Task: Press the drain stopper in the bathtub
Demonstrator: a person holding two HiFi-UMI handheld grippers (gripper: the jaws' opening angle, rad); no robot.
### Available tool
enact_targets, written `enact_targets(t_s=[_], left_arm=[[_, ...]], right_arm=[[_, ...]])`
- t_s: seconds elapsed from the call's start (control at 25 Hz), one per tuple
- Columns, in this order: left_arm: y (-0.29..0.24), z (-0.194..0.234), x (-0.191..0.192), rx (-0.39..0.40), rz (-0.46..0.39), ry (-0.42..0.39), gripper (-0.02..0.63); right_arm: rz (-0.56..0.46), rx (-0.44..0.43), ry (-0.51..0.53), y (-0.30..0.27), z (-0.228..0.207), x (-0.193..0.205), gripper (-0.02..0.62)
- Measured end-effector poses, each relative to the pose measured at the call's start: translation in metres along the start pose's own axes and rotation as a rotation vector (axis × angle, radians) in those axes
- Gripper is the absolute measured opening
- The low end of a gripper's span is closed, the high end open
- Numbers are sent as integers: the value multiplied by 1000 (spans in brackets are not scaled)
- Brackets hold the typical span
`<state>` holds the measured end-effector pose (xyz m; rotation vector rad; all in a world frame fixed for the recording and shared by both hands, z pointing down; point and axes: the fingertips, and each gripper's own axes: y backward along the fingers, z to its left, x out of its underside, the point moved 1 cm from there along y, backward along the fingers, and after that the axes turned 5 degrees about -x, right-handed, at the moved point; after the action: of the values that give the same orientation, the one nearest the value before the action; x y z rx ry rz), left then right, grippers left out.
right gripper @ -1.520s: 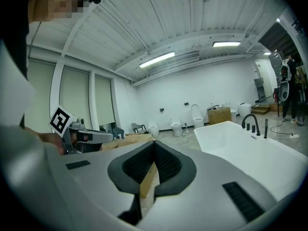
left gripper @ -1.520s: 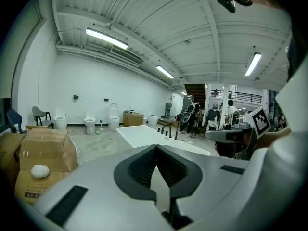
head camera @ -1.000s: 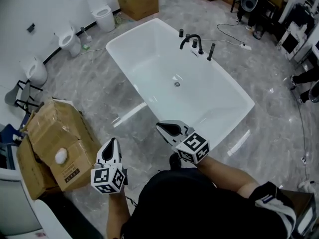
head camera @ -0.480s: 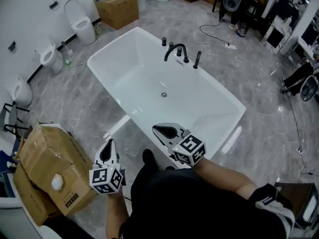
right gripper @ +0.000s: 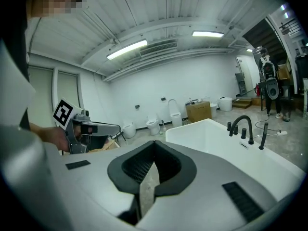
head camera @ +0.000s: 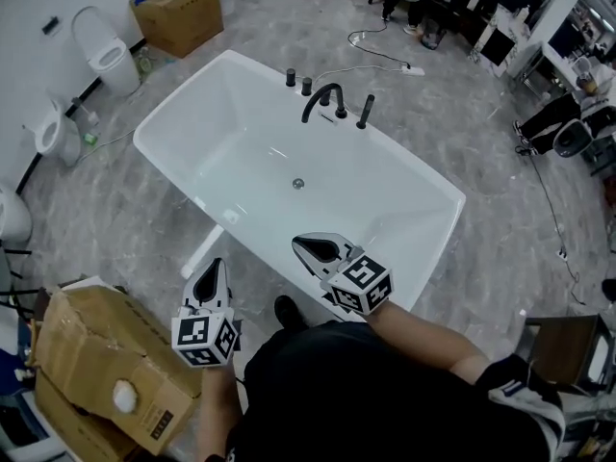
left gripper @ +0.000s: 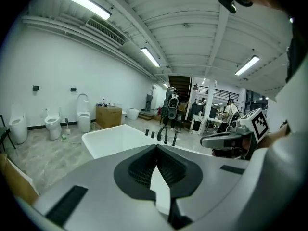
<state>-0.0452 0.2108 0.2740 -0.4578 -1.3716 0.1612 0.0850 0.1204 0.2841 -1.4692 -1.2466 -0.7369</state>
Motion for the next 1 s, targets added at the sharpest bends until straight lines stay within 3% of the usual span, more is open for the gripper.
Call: enact_targets(t_s=[0.16,0.36,0.6,1.0], left_arm=[[-20,26,-6,37,19,-20,9],[-41,26,-18,75,24,-25,9],[-68,11,-33,93,23,-64,9],[-108,-33,-35,115,37,-65,9]], right_arm=[[-20,14,-15,-32,1,-13,15],[-17,44,-31,-36,-14,-17,15],[-39,70,-44,-20,-44,-21,15],[-42,82,-84,10,-89,-1,15]])
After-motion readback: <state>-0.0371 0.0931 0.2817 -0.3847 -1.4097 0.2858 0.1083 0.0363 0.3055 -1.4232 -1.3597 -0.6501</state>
